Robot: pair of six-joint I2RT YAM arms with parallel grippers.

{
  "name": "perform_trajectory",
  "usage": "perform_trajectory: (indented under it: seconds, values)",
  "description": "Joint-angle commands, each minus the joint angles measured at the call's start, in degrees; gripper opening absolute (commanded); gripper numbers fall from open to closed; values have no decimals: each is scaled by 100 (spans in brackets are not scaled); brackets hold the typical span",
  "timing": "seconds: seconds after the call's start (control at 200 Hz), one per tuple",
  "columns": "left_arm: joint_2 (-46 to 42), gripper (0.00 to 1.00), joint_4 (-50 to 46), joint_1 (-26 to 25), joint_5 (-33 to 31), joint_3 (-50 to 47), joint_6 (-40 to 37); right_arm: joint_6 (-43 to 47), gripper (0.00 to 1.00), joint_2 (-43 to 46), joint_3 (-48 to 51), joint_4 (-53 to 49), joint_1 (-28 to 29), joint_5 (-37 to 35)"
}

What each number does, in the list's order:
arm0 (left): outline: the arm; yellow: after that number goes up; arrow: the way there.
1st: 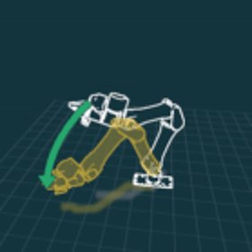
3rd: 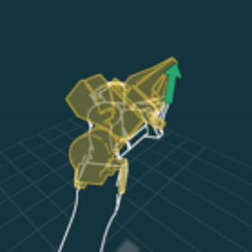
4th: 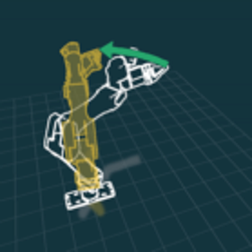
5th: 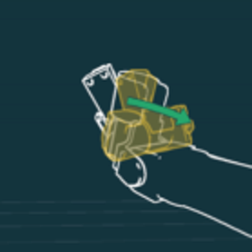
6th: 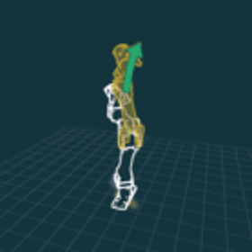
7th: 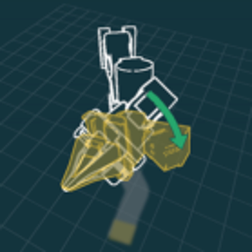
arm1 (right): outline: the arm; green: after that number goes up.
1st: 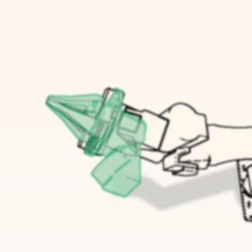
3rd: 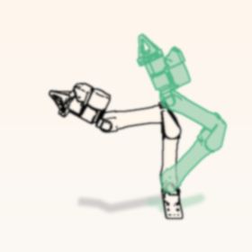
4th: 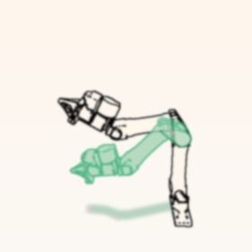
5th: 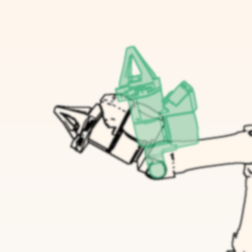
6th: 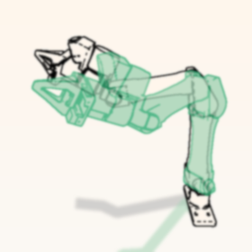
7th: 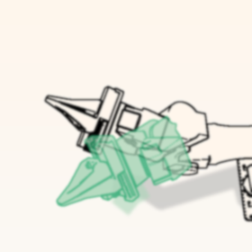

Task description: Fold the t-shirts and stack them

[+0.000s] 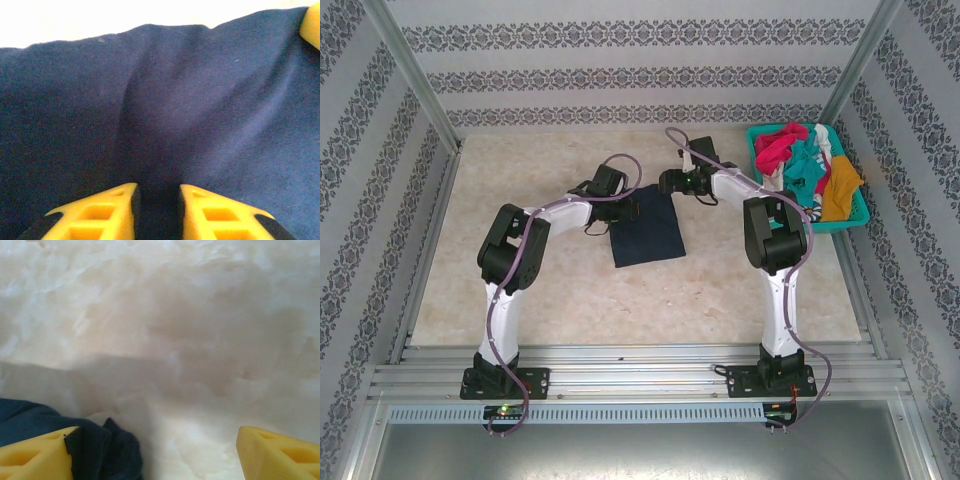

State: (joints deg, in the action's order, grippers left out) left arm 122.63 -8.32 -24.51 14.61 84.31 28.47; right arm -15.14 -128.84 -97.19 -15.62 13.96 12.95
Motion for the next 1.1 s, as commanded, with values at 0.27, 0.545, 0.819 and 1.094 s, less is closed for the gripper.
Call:
perform_trajectory:
  seconds: [0.27,0.545,0.819,1.094]
  values:
    - [48,35,-162,113,127,-249,18,129,81,1326,1251,795,251,95]
    - [-49,45,-128,139,165,-364,-51,-323,68,894,1755,800,300,-395]
    - [-495,65,10,157,392,-471,-90,-344,49,984,1678,672,269,-348]
    - [-1580,100,-498,18,-315,-527,-480,-747,78,2152,2859,1693,119,-284]
